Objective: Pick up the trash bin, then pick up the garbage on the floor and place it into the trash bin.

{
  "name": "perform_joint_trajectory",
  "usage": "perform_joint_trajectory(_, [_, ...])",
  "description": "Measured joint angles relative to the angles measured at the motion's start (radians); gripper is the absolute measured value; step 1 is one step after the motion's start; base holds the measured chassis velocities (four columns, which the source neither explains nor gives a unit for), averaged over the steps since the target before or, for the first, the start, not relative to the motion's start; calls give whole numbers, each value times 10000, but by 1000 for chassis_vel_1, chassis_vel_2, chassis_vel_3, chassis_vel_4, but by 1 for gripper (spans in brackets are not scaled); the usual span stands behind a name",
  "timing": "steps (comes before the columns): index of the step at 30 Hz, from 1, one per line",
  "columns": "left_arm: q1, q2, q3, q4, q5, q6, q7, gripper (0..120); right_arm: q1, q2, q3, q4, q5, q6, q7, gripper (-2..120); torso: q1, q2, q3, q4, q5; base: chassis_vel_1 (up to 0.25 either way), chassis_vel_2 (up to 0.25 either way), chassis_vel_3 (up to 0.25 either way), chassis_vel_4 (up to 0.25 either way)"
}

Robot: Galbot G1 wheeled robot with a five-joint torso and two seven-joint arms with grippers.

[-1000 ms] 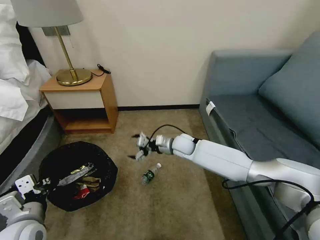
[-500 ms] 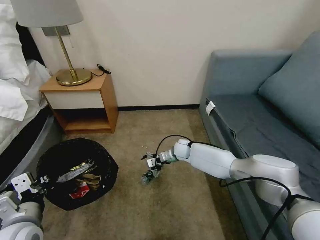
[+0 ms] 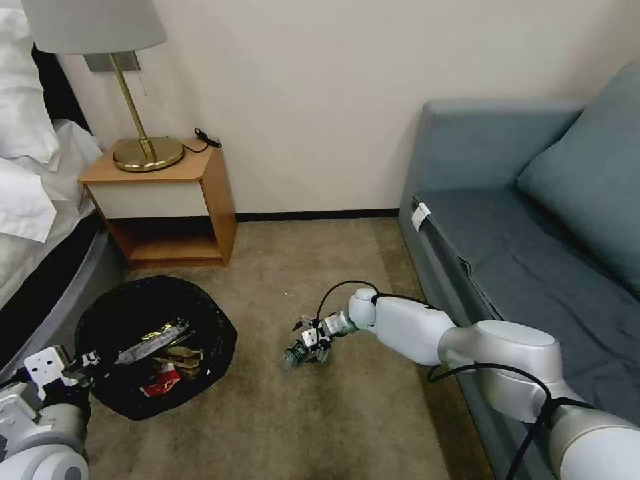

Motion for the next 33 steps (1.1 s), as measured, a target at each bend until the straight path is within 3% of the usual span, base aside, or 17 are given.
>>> perform_joint_trajectory(25, [222,-172,69,85,75,-194,117,3,-470,1610,529,-2114,-832,-102,68,100,0,0,0,0,0,0,0,0,0])
perform_joint_trajectory(33, [280,-171,42,35,72,-203,118,3,-518,1697,558,-2255,-919,-283,67,100,1,1,0,-1,0,0,0,0,0])
